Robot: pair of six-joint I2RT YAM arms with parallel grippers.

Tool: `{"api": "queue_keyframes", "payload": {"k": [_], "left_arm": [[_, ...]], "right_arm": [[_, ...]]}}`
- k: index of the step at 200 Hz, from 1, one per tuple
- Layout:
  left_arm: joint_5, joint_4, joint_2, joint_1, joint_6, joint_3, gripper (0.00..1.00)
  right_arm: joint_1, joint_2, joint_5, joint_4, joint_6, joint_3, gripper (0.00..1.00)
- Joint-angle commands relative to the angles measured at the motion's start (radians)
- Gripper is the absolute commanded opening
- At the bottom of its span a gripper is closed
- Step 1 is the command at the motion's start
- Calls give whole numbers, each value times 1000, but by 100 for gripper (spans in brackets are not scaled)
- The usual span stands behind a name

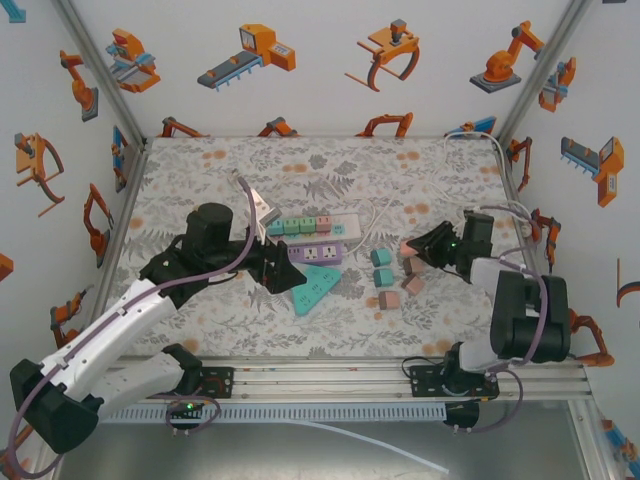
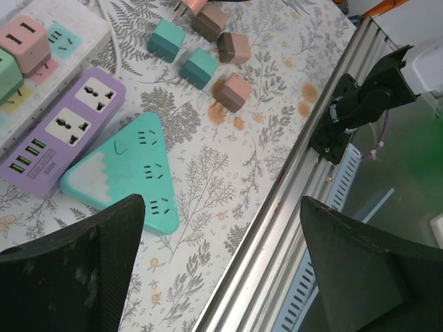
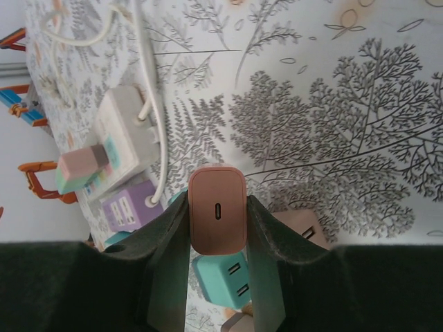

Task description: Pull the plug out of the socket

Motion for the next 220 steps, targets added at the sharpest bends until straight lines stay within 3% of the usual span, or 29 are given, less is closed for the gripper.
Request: {"api": "queue_keyframes", "payload": {"k": [1,50,98,161,220], "left_arm": [[-40,3,-8,-6,35,-8,86],[-167,-8,10,-5,23,-17,86],[-186,18,26,-7,20,-18,86],[-233,7,10,-7,12,-30,86],[-290,-5,-1,-7,1,-37,86]], "right_arm": [[-3,28,-34,74,-42,49,4],[-2,43,-34,-22,-130,37,15],[-2,36,19,-148,-209,63,32],[-1,-25,110,-275,-283,102,46],[-2,-119,171,-380,-336,142,49]]}}
